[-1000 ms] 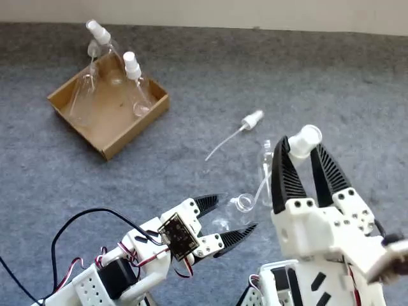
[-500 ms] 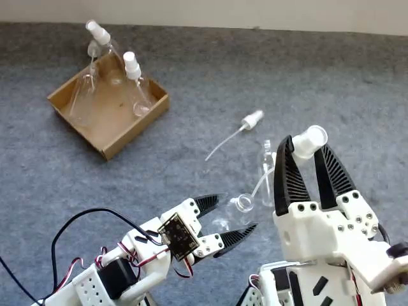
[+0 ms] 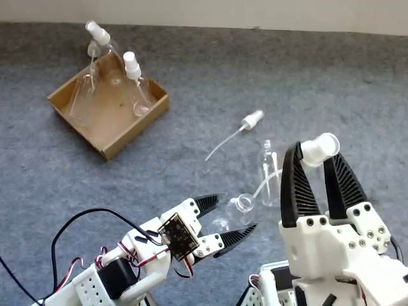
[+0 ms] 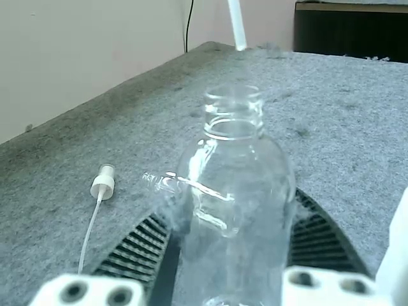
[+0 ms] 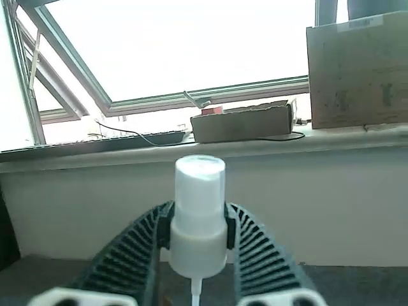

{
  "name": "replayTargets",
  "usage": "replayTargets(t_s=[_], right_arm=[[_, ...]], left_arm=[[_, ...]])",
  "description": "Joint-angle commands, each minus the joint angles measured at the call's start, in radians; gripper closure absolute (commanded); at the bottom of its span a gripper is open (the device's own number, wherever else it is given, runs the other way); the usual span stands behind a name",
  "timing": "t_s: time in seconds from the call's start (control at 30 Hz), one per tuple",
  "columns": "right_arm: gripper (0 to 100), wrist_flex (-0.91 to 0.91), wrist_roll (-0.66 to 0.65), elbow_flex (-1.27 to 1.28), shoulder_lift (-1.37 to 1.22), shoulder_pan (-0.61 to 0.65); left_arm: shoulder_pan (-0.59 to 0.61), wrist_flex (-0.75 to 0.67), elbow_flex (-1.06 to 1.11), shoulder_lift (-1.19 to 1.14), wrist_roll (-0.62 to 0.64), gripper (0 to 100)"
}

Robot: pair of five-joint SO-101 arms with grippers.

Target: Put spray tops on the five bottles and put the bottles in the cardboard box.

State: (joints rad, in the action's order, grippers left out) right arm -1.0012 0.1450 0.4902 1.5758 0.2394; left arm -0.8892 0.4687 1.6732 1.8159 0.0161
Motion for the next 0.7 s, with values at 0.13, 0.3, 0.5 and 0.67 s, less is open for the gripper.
replayTargets(t_s=[0.13,0.3,0.5,0.67], right_arm=[[98.5,-0.005,0.038,0.012,0.001,0.076],[98.5,-0.002,0.035,0.021,0.001,0.076],[98.5,-0.001,-0.048,0.024,0.001,0.076],[98.5,0.002,-0.048,0.056,0.001,0.076]], left_arm=[[-0.005,-0.02,0.021,0.008,-0.008,90],[0.001,-0.02,0.021,0.008,-0.008,90],[0.061,-0.02,0.021,0.008,-0.005,90],[0.056,-0.02,0.021,0.008,-0.003,90]])
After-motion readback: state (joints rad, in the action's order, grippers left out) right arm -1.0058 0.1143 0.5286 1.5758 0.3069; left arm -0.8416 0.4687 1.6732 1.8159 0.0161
